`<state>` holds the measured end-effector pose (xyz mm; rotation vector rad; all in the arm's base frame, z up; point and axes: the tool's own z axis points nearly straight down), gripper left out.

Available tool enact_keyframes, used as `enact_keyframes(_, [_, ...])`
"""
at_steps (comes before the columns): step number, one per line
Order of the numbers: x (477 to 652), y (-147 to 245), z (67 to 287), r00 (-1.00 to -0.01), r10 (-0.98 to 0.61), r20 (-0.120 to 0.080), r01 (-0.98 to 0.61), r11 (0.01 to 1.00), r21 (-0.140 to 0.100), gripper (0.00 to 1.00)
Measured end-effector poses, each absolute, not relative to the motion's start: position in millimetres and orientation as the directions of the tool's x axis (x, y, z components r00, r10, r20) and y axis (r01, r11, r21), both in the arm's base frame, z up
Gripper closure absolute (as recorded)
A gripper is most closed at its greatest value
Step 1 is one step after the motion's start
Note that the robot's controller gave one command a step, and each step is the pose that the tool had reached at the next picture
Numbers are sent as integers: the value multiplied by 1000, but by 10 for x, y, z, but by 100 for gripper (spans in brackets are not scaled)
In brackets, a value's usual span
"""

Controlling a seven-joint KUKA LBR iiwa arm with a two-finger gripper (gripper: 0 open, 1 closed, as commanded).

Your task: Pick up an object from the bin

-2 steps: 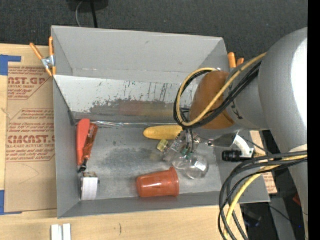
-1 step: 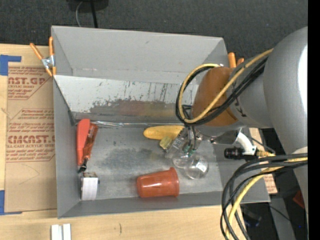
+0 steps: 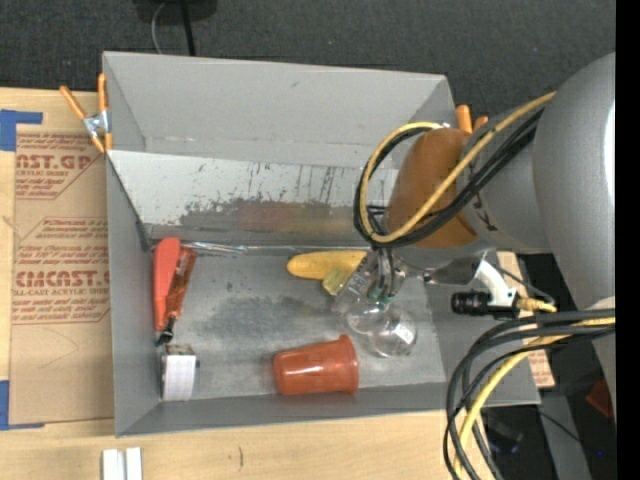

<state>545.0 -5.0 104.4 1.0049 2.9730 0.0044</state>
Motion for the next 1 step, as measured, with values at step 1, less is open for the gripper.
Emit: enact_keyframes(1, [5451, -50, 1095, -795, 607, -3, 607, 795, 4, 100])
